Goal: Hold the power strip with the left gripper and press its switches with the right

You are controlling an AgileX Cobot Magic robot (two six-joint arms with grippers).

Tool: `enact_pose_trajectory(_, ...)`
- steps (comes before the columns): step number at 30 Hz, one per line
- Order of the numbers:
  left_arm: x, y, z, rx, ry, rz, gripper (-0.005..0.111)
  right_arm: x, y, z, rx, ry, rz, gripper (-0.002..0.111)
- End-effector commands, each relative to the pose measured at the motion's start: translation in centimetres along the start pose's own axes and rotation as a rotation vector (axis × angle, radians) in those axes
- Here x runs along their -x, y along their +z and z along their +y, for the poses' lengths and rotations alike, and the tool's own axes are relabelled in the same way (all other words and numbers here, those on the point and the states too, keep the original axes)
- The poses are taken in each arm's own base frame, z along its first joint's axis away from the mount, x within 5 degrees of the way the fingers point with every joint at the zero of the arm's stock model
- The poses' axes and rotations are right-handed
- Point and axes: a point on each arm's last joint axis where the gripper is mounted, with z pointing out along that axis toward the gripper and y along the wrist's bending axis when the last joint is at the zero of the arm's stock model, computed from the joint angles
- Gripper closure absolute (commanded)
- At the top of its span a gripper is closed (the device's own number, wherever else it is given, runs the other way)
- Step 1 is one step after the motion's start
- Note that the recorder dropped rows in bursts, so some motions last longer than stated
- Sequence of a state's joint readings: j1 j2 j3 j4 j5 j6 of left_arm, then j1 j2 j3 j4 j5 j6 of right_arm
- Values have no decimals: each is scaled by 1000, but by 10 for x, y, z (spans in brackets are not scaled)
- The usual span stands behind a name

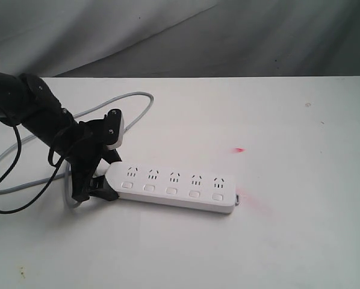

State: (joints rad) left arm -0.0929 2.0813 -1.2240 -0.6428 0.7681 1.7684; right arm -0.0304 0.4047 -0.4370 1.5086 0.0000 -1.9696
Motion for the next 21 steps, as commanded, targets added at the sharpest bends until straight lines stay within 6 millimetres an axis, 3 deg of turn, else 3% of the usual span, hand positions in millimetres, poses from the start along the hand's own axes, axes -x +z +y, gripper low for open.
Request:
enact_pose_trajectory(1, 2, 1, 1, 11, -7, -2, 34, -1, -1, 1, 7, 8, 0, 108)
enact_pose_trajectory(12, 2, 1, 1, 11, -5, -2, 34, -5, -1, 7, 64, 111, 38, 108)
enact_pose_trajectory(17, 2, 1, 1, 11, -5, -2, 34, -40, -8, 19, 9, 311, 69, 108)
enact_pose_trajectory(21, 2, 1, 1, 11, -7, -2, 34, -63, -18, 30, 7, 321, 79, 108)
